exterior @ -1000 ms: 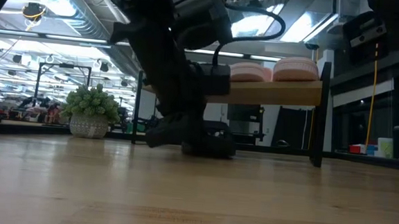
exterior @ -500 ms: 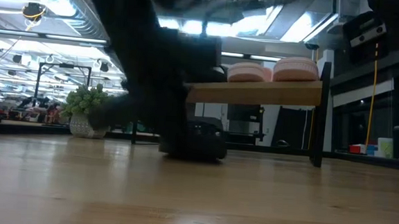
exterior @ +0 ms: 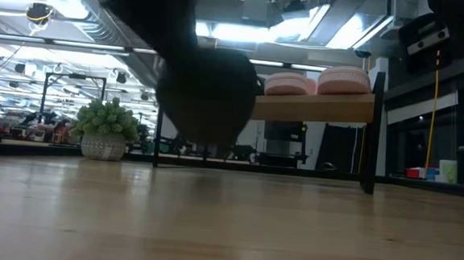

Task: Pick and place slides into the shelf
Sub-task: Put the black slides on the shelf

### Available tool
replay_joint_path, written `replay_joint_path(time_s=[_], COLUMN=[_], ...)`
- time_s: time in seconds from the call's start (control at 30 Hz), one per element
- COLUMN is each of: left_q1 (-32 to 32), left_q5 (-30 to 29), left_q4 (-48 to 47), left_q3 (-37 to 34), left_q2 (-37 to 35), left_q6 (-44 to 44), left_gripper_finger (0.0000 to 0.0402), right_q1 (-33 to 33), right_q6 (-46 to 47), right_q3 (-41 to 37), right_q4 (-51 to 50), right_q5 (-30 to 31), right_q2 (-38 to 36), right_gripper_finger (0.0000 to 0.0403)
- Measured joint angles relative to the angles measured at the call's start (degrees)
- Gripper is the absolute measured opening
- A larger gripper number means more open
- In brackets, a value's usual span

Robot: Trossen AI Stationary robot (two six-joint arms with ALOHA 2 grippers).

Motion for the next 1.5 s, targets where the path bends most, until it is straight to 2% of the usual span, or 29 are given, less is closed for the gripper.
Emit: replay_joint_path(time_s=[0.23, 0.47, 0.6, 0.67, 1.0, 1.27, 1.4, 1.5], left_q1=[-4.7, -9.0, -9.7, -9.6, -5.3, -0.7, 1.0, 2.1], left_q5=[-2.0, -7.5, -11.4, -13.2, -15.1, -16.4, -19.0, -19.7], left_q4=[-9.9, -26.6, -33.2, -33.6, -33.5, -33.5, -32.6, -29.4], left_q3=[7.1, 13.9, 16.3, 16.5, 16.5, 16.5, 13.2, 7.4], left_q2=[0.0, 0.0, 0.0, -0.1, -5.2, -12.7, -16.4, -19.3], left_q6=[-6.8, -16.1, -15.5, -12.9, 0.2, 2.4, 3.1, 3.5], left_gripper_finger=[0.0016, 0.0014, 0.0014, 0.0014, 0.0014, 0.0013, 0.0013, 0.0013], right_q1=[0.0, 0.0, 0.0, 0.0, 0.0, 0.0, 0.0, 0.0], right_q6=[0.0, 0.0, 0.0, 0.0, 0.0, -0.1, -1.4, -1.6], right_q3=[0.0, 0.0, 0.0, 0.0, 0.0, 0.0, 0.0, 0.0], right_q4=[0.0, 0.0, 0.0, 0.0, 0.0, 0.0, 0.0, 0.0], right_q5=[0.0, 0.0, 0.0, 0.0, 0.0, 0.0, 0.0, 0.0], right_q2=[0.0, 0.0, 0.0, 0.0, 0.0, 0.0, 0.0, 0.0], right_gripper_finger=[0.0012, 0.0012, 0.0012, 0.0012, 0.0012, 0.0012, 0.0012, 0.0012])
